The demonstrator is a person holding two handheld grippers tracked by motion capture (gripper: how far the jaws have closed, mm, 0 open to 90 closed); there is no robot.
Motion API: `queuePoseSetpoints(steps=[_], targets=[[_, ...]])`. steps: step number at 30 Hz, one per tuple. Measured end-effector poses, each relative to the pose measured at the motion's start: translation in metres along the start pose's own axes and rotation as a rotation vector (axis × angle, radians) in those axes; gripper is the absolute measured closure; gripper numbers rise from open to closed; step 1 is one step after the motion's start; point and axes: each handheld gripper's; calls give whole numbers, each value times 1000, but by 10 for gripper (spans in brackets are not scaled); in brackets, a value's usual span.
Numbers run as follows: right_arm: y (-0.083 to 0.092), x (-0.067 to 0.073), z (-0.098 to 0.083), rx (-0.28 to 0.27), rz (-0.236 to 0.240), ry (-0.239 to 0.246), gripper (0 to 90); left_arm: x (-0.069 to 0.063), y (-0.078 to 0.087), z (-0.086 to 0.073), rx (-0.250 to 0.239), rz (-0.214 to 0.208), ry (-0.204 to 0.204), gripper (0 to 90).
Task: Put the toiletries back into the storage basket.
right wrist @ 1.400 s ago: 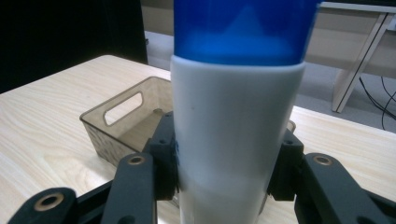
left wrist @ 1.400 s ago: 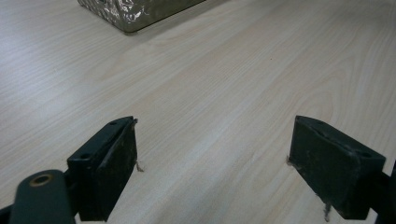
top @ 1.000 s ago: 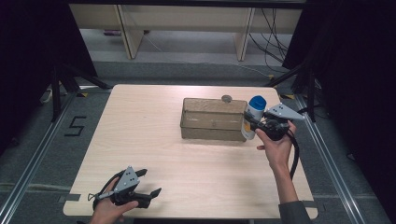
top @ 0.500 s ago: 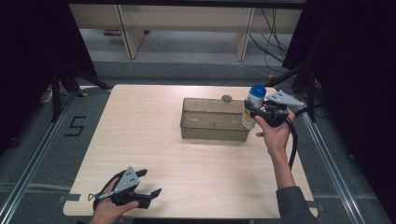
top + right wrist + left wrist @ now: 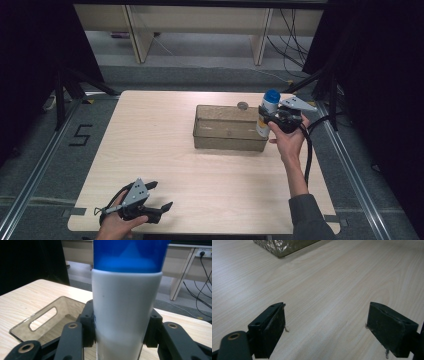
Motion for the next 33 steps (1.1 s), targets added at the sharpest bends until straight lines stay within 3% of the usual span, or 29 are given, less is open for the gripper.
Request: queuePoseSetpoints(steps=[2,6,9,14,18,20,26,28,31,32,33], targets=[[-2,1,-2,9,-5,-19,561,0,0,0,1,1,-1,147],[-8,1,-4,4,1,5,561,1,0,0,5,2,-7,147],[-12,3,-6,0,13,-17,561,0,0,0,0,1,-2,147],[-18,0,-8,2,-12,-29,561,0,0,0,4,5,15,147],[-24,-3,-11,0,-22,-32,561,2,-2,-2,34,-4,-14,147],[-27,-5,-12,0,-22,-23,560,0,-1,0,2,-3,4,147],[-31,-4,-17,6,-31,-42,561,1,1,-1,1,0,8,147],[-32,-6,-19,14,-40,-22,561,0,0,-1,-2,-2,8,147],[-33,-5,-24,18,-40,-51,561,0,0,-1,2,-2,11,147],[-34,-7,-25,20,-39,-23,561,0,0,0,3,2,10,147],[-34,-7,-26,19,-34,-26,560,0,0,-1,-5,-3,10,147]])
Point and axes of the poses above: each handheld gripper's, and its own axes: y roughly backward along the jaws, z roughly out of its top, x roughly to its left, and after that the axes turned 11 degrees about -y, right-handed
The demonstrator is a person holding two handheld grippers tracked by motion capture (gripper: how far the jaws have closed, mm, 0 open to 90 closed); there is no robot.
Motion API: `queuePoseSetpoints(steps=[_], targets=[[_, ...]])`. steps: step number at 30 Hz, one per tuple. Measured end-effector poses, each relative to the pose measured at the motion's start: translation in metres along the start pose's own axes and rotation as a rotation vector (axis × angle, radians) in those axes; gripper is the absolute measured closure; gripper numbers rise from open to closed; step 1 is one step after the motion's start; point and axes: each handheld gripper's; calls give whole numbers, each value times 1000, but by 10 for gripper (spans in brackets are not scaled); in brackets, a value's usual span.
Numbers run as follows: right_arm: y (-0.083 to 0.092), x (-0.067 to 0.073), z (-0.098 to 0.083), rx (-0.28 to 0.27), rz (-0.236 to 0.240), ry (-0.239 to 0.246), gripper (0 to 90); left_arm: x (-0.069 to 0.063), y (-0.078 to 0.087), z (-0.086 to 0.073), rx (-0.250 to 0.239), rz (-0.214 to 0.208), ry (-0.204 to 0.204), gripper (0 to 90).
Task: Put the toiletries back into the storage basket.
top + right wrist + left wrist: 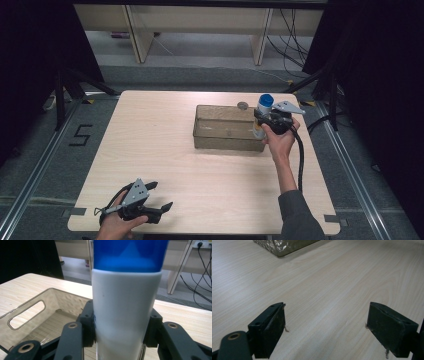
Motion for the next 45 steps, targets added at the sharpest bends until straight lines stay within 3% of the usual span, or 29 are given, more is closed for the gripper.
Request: queuePoseSetpoints(steps=[1,5,6,7,9,10,11,14,20,21,22,25,26,31,39,42,45], targets=[[0,1,-1,-5,5,-15,560,0,0,0,3,1,-4,147],[-1,0,-4,0,-2,9,560,1,0,0,4,1,-3,147],[0,2,-5,16,1,-18,560,0,0,0,0,1,1,147],[-1,0,-5,5,-3,12,560,0,0,0,-1,0,0,147],[-1,-1,-6,-1,-4,12,560,0,0,0,3,-1,-6,147],[-1,0,-9,5,2,-20,560,0,0,0,2,0,-4,147],[-1,-2,-10,1,-5,2,560,0,0,0,3,0,-3,147],[-1,-1,-14,10,-4,-21,560,1,0,0,10,-2,-10,147],[-2,-4,-20,11,1,-12,560,1,1,0,3,3,-4,147],[-2,-6,-21,7,3,14,560,1,1,0,3,2,-5,147],[-2,-5,-23,2,2,-17,560,0,1,0,2,2,-4,147],[-2,-7,-24,15,1,-17,559,0,1,0,4,1,-6,147],[-1,-6,-27,22,1,-41,559,0,1,0,3,1,-5,147],[-1,-10,-31,17,-3,-19,559,1,1,0,3,2,-5,147],[-2,-8,-37,29,-5,-39,559,0,1,0,3,3,-5,146],[-3,-9,-39,33,-9,-12,558,0,0,0,3,2,-4,146],[-3,-9,-41,40,-15,-25,558,0,1,0,3,2,-5,147]])
Point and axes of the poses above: each handheld gripper's, and its own axes: y roughly backward along the jaws, z roughly out of its top, x roughly to its left, and after that the axes turned 11 degrees about -y, right-handed
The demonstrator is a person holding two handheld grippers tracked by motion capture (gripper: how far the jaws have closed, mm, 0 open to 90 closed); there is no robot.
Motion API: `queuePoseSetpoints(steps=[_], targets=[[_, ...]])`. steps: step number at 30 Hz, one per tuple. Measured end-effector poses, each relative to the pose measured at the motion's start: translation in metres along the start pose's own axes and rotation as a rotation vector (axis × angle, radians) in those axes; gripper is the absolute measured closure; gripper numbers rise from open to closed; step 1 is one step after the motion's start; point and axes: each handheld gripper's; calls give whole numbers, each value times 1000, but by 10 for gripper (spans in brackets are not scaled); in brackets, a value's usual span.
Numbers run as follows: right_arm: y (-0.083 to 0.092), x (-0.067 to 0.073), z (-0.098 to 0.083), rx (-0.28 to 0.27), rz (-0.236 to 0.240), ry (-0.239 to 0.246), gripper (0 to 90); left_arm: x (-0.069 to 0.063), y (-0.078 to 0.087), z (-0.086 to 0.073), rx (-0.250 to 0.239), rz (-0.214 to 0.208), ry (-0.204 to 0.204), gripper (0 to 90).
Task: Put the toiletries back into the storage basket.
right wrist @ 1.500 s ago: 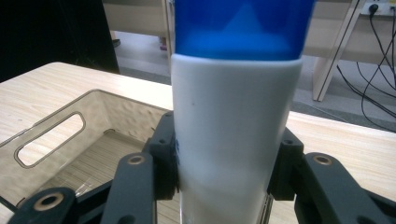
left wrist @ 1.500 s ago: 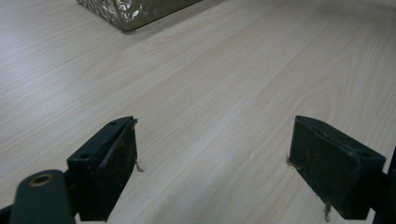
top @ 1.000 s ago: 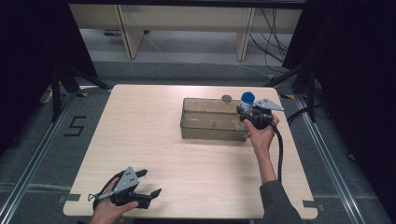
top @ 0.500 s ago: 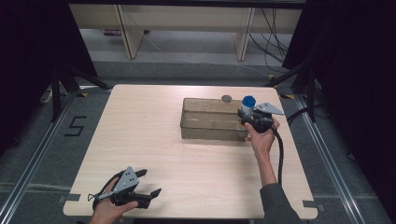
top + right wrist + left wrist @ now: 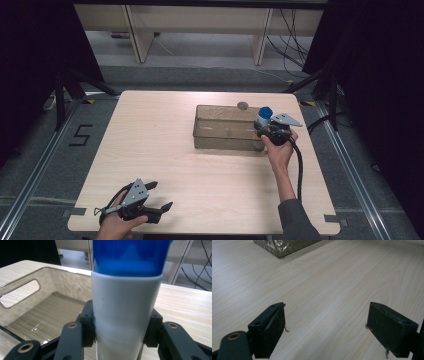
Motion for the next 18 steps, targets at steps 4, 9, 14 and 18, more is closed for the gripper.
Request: queuePoseSetpoints(steps=[4,9,14,18], targets=[[-1,-3,-2,5,-2,20,557,0,0,0,0,0,1,147],[-2,-4,-4,4,4,26,556,0,0,0,0,-1,1,147],[0,-2,-5,15,-12,17,552,0,0,0,1,-1,-1,147],[1,-2,-4,18,-13,31,472,0,0,0,-2,-2,2,147]])
Point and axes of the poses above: each handheld gripper's, and its own axes: y roughly backward along the jaws, z roughly out of its top, x roughly to its left, and after that the axes turned 11 degrees about -y, right-handed
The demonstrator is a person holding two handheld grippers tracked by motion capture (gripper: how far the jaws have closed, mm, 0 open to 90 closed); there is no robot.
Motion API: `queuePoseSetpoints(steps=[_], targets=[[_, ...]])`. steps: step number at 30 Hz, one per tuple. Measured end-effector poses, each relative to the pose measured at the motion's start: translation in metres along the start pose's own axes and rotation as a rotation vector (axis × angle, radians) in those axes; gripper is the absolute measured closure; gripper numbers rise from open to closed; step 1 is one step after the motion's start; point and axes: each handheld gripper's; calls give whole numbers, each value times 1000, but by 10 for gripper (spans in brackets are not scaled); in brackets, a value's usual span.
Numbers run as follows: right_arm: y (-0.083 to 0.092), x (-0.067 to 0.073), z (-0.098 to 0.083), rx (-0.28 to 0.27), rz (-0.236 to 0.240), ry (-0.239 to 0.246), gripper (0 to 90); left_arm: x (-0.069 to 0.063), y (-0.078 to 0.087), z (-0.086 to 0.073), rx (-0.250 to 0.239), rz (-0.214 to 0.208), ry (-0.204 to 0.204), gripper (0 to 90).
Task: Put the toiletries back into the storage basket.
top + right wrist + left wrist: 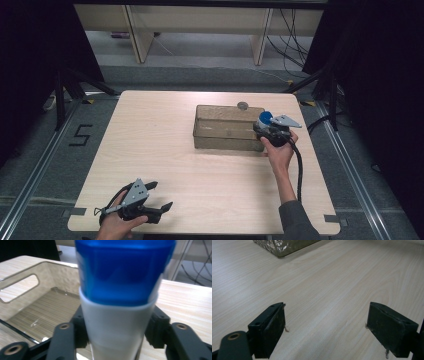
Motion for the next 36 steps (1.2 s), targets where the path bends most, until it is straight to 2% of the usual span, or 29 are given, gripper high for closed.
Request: queuePoseSetpoints(steps=[1,2,3,5,6,7,8,15,18,20,21,27,30,33,34,36], targets=[[1,1,1,11,-1,-8,463,0,0,0,4,-1,-5,147],[2,-1,1,1,0,6,437,0,0,0,3,0,-4,147],[2,0,1,-5,12,-13,424,0,0,0,7,1,-8,147],[2,-1,2,-14,2,-6,414,0,0,0,4,0,-4,147],[5,2,2,2,14,-73,356,0,0,0,0,1,0,146],[5,-1,3,-6,19,-46,336,0,0,0,0,1,0,147],[5,-1,3,-6,19,-46,336,0,0,0,4,1,-4,147],[13,0,10,-43,40,-75,258,1,0,0,12,-1,-11,147],[17,2,12,-44,45,-85,252,0,0,0,11,1,-10,147],[20,2,13,-49,37,-72,241,0,0,0,6,1,-5,147],[23,4,14,-48,46,-88,236,1,0,0,13,-1,-13,147],[30,5,16,-61,39,-63,221,1,0,0,11,1,-11,147],[33,8,16,-66,49,-89,219,1,0,0,10,4,-11,147],[36,7,17,-68,51,-54,222,1,0,0,8,-2,-7,147],[38,10,17,-57,36,-71,221,1,0,0,8,-2,-7,147],[38,10,17,-66,44,-65,221,0,0,0,8,-1,-6,147]])
Point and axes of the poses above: each handheld gripper's, and its own axes: y roughly backward along the jaws, z roughly out of its top, x roughly to its left, and after that the axes turned 11 degrees about -y, right-handed
